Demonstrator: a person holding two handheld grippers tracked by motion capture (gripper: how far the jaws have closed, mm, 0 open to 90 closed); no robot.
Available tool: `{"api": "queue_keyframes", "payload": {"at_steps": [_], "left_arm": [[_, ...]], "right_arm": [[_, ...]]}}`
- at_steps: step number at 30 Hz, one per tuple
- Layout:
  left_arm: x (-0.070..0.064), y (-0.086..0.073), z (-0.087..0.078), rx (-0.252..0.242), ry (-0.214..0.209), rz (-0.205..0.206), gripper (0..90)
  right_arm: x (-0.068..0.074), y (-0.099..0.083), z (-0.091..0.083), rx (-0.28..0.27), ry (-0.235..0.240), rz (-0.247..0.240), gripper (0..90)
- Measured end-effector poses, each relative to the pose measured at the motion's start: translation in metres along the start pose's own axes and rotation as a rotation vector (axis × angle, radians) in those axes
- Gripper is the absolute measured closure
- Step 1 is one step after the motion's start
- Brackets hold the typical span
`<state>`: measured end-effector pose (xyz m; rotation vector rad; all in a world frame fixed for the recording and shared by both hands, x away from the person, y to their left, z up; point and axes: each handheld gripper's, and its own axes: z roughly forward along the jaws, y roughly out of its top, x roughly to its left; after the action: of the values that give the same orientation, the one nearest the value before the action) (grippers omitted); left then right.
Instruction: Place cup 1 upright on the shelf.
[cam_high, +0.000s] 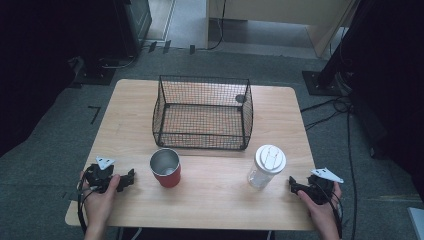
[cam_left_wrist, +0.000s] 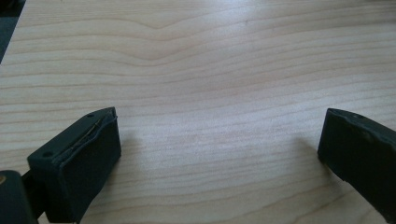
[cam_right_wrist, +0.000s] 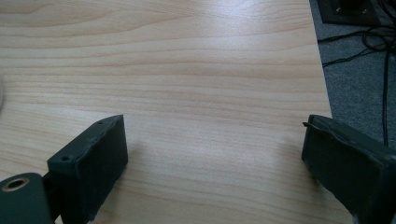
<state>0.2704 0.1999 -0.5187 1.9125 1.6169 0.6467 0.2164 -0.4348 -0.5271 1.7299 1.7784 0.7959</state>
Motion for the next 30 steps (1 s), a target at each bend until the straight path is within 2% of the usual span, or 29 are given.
{"api": "queue_keyframes", "payload": {"at_steps": [6,12,15,18,23,30], "left_arm": [[0.005,0.003,-0.002,0.006,-0.017,-0.003,0.0],[0.005,0.009,-0.019,-0.064,-0.050,0.009,0.0],[0.002,0.014,-0.030,-0.120,-0.104,0.027,0.0],[-0.002,0.019,-0.042,-0.156,-0.127,0.052,0.0],[-0.007,0.025,-0.055,-0.180,-0.159,0.049,0.1],[-0.021,0.030,-0.073,-0.220,-0.209,0.058,0.0]], "right_arm": [[0.000,0.000,0.000,-0.001,-0.004,0.003,6.9],[0.000,0.000,0.000,-0.002,-0.004,0.004,6.9],[0.000,-0.001,-0.001,-0.002,-0.005,0.004,6.9],[0.000,-0.001,-0.002,0.000,-0.006,0.005,6.9],[0.000,-0.001,-0.002,0.001,-0.006,0.005,6.9],[0.000,-0.001,-0.001,0.000,-0.004,0.002,6.9]]}}
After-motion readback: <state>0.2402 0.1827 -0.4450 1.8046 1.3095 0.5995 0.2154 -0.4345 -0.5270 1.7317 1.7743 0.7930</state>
